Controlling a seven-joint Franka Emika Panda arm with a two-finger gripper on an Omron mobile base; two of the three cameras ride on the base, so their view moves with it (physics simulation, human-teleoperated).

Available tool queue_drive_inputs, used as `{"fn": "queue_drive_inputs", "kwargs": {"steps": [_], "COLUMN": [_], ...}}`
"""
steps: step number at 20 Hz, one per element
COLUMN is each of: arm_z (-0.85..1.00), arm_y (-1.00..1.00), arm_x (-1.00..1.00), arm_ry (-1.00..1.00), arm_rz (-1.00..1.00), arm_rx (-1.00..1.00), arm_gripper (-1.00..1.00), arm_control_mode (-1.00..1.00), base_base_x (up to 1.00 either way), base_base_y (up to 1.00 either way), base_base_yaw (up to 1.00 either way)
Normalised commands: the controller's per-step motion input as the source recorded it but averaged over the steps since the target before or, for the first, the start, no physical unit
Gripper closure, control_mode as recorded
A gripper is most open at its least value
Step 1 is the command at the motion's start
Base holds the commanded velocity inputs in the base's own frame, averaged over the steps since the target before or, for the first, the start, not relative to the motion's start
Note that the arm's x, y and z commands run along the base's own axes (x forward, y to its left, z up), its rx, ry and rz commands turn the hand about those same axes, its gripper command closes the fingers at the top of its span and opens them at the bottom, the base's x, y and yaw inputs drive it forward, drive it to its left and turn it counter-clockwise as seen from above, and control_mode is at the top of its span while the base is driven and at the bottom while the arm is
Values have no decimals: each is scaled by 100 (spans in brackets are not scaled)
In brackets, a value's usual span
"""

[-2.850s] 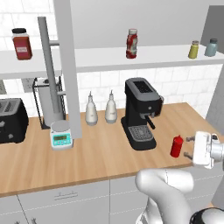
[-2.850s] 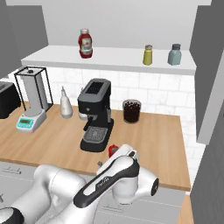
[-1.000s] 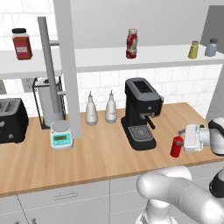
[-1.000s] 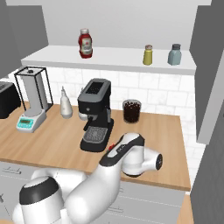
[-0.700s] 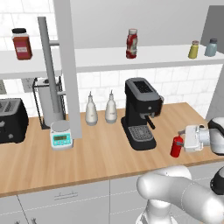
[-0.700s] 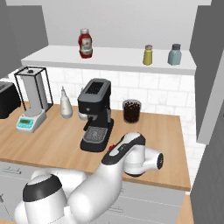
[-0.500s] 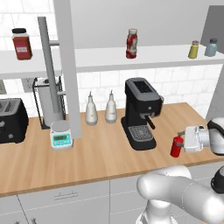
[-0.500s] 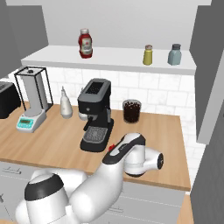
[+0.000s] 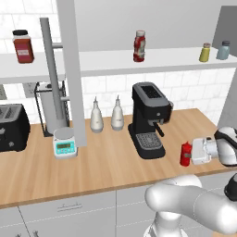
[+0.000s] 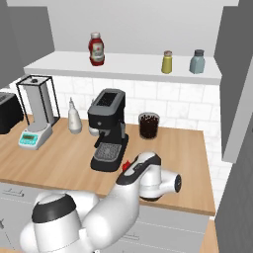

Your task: Put the shaker and condiment bottle from the counter next to their counterparts in the cabinet.

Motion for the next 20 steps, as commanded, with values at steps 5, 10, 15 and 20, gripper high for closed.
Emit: {"fn": "queue_drive_inputs", "kwargs": {"steps": [5, 10, 15, 20], "arm_z": [7, 32, 30, 26], "arm_y": [4, 0, 0, 2], "arm_x": [0, 0, -11, -41], "arm_ry": [1, 0, 0, -3], "arm_rz": [0, 0, -1, 0], "arm_rx": [0, -3, -8, -10], "arm_gripper": [100, 100, 100, 100], "arm_control_mode": [-100, -100, -100, -100], "base_base_x": [0, 0, 0, 0], "base_base_y": [0, 0, 0, 0], "base_base_yaw": [0, 0, 0, 0]}}
